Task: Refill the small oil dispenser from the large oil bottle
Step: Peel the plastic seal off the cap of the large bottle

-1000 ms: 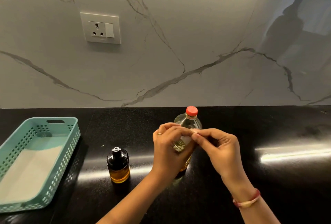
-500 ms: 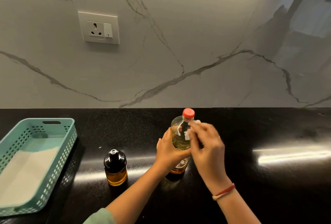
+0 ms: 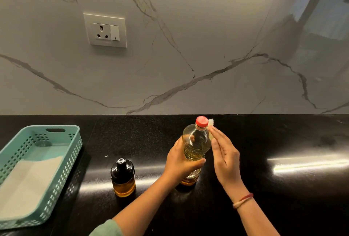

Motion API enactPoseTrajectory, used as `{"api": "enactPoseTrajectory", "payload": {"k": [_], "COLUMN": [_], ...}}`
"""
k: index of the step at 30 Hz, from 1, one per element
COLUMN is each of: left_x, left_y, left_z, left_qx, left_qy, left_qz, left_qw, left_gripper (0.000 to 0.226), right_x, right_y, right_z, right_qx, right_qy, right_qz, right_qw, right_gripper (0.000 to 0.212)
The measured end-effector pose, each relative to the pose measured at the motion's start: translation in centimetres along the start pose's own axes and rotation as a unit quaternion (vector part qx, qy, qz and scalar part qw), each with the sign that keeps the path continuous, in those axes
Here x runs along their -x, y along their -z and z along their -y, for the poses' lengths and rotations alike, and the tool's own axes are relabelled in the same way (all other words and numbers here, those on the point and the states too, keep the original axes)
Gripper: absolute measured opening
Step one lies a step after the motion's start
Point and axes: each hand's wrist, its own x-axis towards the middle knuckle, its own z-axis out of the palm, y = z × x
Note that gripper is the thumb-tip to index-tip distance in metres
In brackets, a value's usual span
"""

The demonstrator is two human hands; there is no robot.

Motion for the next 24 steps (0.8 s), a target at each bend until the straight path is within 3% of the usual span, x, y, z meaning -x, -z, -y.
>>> {"api": "enactPoseTrajectory", "payload": {"k": [5,11,14,19,24], "left_x": [-0.1,-0.2,-0.1,-0.2,-0.2], "left_y": [-0.1,0.1,0.1,0.3,0.2], "left_z": [0.3,0.1,0.1,0.0,0.0], "left_qx": [-0.005,-0.015,-0.009,0.007,-0.001], "left_qy": [-0.002,-0.006,-0.009,-0.001,-0.017], "left_qz": [-0.005,0.010,0.011,0.017,0.021], "left_qw": [1.000,1.000,1.000,1.000,1.000], "left_gripper": [0.069,0.068,0.066,0.066,0.078], "right_x": [2.1,-3.6,-6.3,-9.2,-8.1], "right_y": [0.5,1.0,0.9,-0.4,-0.6], "right_z": [0.5,1.0,0.9,0.3,-1.5], "right_qx": [-0.004,-0.100,-0.176,-0.285,-0.293], "right_qy": [0.045,-0.058,-0.129,-0.232,-0.254], "right_qz": [-0.016,0.061,0.142,0.300,0.267], "right_qw": [0.999,0.991,0.965,0.880,0.882], "right_gripper": [0.038,0.029,0.033,0.057,0.049]}}
